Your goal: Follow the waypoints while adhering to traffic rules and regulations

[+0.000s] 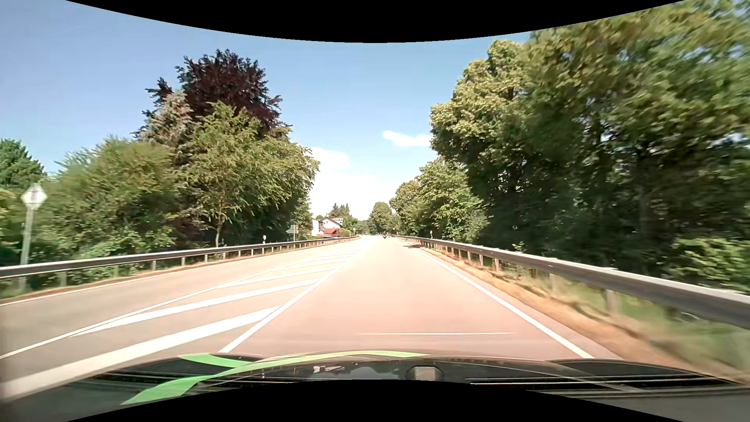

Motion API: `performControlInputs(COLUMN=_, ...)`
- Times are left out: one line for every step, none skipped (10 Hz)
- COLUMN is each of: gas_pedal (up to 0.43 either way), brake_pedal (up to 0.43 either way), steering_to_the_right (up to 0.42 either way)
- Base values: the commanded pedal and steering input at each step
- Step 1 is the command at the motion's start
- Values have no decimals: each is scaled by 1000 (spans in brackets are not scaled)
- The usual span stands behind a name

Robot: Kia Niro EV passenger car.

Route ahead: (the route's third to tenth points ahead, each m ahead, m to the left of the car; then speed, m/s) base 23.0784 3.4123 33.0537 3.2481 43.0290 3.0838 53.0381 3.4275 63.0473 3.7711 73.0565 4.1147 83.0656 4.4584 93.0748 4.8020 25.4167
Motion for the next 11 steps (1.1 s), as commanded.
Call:
performControlInputs(gas_pedal=299, brake_pedal=0, steering_to_the_right=-6)
performControlInputs(gas_pedal=299, brake_pedal=0, steering_to_the_right=-7)
performControlInputs(gas_pedal=299, brake_pedal=0, steering_to_the_right=-7)
performControlInputs(gas_pedal=299, brake_pedal=0, steering_to_the_right=-8)
performControlInputs(gas_pedal=299, brake_pedal=0, steering_to_the_right=-9)
performControlInputs(gas_pedal=299, brake_pedal=0, steering_to_the_right=-9)
performControlInputs(gas_pedal=287, brake_pedal=0, steering_to_the_right=-9)
performControlInputs(gas_pedal=268, brake_pedal=0, steering_to_the_right=-9)
performControlInputs(gas_pedal=260, brake_pedal=0, steering_to_the_right=-9)
performControlInputs(gas_pedal=260, brake_pedal=0, steering_to_the_right=-9)
performControlInputs(gas_pedal=268, brake_pedal=0, steering_to_the_right=-9)
